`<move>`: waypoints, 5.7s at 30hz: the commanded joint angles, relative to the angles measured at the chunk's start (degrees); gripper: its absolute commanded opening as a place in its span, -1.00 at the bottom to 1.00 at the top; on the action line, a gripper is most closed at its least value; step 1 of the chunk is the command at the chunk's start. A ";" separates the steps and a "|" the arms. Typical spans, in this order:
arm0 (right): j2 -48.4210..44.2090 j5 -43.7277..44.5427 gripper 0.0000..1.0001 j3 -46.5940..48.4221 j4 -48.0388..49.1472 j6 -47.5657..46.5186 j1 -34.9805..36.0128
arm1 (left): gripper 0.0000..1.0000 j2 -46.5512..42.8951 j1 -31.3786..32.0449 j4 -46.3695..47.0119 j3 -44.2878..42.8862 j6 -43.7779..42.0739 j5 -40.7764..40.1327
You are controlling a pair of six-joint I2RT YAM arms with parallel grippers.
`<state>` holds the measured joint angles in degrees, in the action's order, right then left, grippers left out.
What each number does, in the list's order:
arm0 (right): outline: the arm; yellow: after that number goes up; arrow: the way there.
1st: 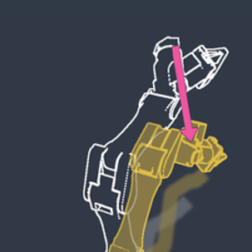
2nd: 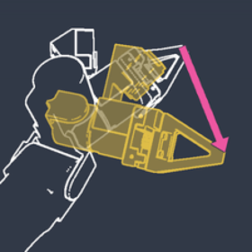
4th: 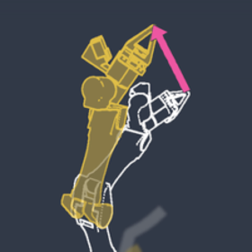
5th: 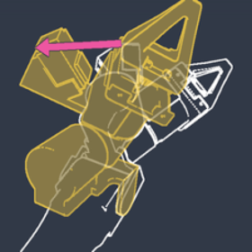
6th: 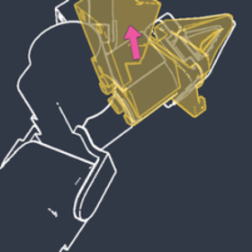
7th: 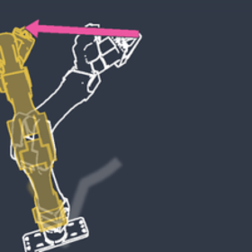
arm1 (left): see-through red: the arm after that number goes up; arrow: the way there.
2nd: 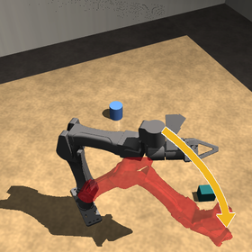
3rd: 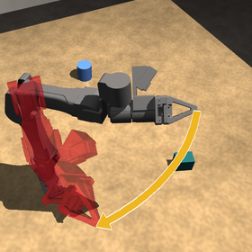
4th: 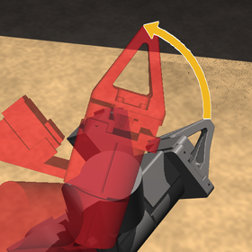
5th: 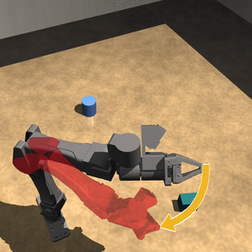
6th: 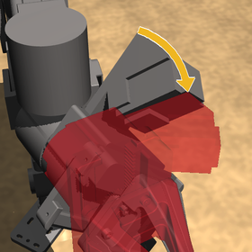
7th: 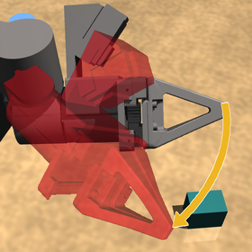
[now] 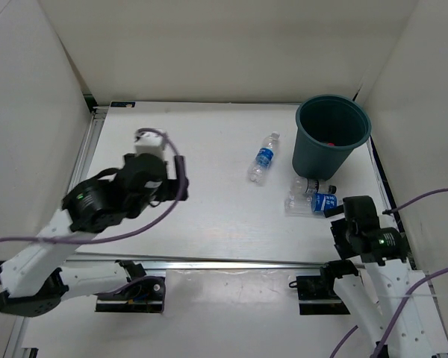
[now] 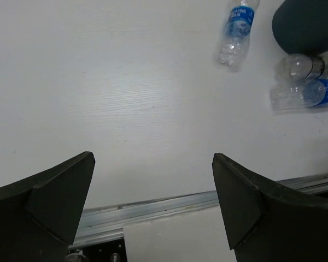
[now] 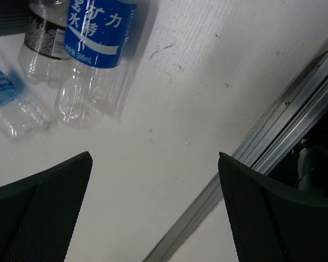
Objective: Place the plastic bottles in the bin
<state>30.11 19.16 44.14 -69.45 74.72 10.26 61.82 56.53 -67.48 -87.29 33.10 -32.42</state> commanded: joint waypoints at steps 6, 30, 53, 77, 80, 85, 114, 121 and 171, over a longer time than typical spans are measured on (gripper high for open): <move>4.87 3.17 0.98 -5.90 0.11 22.81 0.29 | 1.00 -13.39 0.33 -14.34 0.89 6.63 -6.52; 10.84 0.27 0.98 -12.05 10.82 22.75 -1.38 | 1.00 -14.27 -3.27 -14.34 -12.90 -12.88 -46.14; 22.87 -14.93 0.98 -11.19 43.25 -1.15 -16.32 | 1.00 -19.37 -18.64 -14.34 -9.22 -15.52 -32.53; 42.05 -27.77 0.98 -9.33 53.98 -8.54 -21.77 | 1.00 -22.18 -28.85 -14.34 -6.50 -18.25 -26.55; 43.27 -29.17 0.98 -10.65 53.28 -9.06 -22.47 | 1.00 -22.18 -28.85 -14.34 -6.49 -18.25 -26.03; 47.23 -35.06 0.91 -11.18 52.58 -10.64 -24.85 | 1.00 -22.80 -28.85 -14.34 -4.39 -17.73 -25.41; 20.61 -51.05 0.01 7.51 38.34 -15.66 -21.95 | 1.00 -23.33 -28.85 -13.82 -0.78 -15.00 -22.24; 30.58 -45.90 -0.02 36.47 40.44 -19.52 -21.95 | 1.00 -23.33 -28.85 -11.53 1.59 -18.42 -19.79; 17.59 -39.97 1.00 -13.63 41.85 5.96 -43.82 | 1.00 -21.74 -28.85 -1.68 8.89 -18.17 -15.56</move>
<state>46.52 -10.22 33.12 -34.20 74.02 -31.55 40.47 27.94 -67.59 -78.63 12.67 -46.46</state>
